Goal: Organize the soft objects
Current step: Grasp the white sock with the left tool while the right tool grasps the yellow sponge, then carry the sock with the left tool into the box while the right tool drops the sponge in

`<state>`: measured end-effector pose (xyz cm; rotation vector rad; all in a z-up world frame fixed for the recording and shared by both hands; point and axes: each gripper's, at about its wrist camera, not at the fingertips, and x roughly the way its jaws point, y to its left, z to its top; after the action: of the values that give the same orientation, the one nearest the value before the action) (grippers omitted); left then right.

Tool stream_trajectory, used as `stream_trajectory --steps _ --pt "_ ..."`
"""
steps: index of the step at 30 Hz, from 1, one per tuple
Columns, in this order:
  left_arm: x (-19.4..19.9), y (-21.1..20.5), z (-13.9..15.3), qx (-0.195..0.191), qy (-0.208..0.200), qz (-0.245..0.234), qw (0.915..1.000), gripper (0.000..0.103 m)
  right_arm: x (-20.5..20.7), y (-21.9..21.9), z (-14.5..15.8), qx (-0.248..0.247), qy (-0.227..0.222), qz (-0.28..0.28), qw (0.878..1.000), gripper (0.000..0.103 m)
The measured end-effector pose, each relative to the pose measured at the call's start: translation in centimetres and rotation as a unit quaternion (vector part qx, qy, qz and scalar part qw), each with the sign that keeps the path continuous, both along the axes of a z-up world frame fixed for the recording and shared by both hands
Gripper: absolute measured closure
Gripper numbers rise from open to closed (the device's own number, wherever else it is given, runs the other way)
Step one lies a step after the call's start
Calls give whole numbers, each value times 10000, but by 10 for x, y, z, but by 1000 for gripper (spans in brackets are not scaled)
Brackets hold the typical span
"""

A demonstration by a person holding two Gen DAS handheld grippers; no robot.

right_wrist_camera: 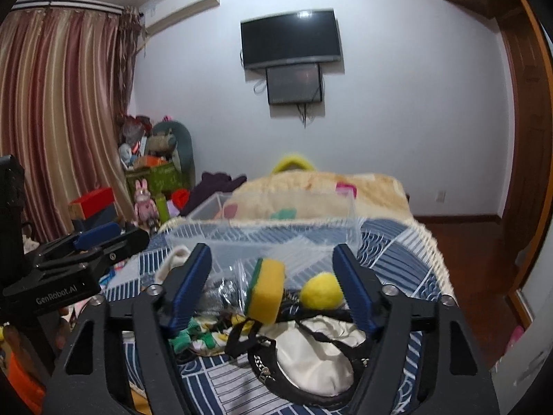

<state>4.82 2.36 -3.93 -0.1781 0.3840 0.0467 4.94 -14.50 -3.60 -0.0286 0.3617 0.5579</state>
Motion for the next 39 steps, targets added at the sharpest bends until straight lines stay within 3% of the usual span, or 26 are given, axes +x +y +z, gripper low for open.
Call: stream_trajectory --steps 7,11,13,17,25,32,39 --pt "23 15 -29 -345 475 -58 9983 44 20 10 -27 -119 575 78 9982 48" --pt "33 18 -44 -727 675 -365 9944 44 27 15 -37 -212 740 111 9970 50" --pt "37 17 -49 -734 744 -359 9939 46 29 18 -41 -258 838 163 9960 61" --pt "41 19 -55 -707 822 -267 9937 61 32 24 -49 -359 968 202 9945 71" --pt "31 27 -48 -751 684 -219 9946 84 29 16 -42 -265 782 120 9965 75" --pt "12 16 -19 -366 295 -174 9987 89 18 12 -23 -154 478 85 9987 76" --pt "8 17 8 -321 87 -163 9993 89 17 7 0 -36 212 -56 9998 76"
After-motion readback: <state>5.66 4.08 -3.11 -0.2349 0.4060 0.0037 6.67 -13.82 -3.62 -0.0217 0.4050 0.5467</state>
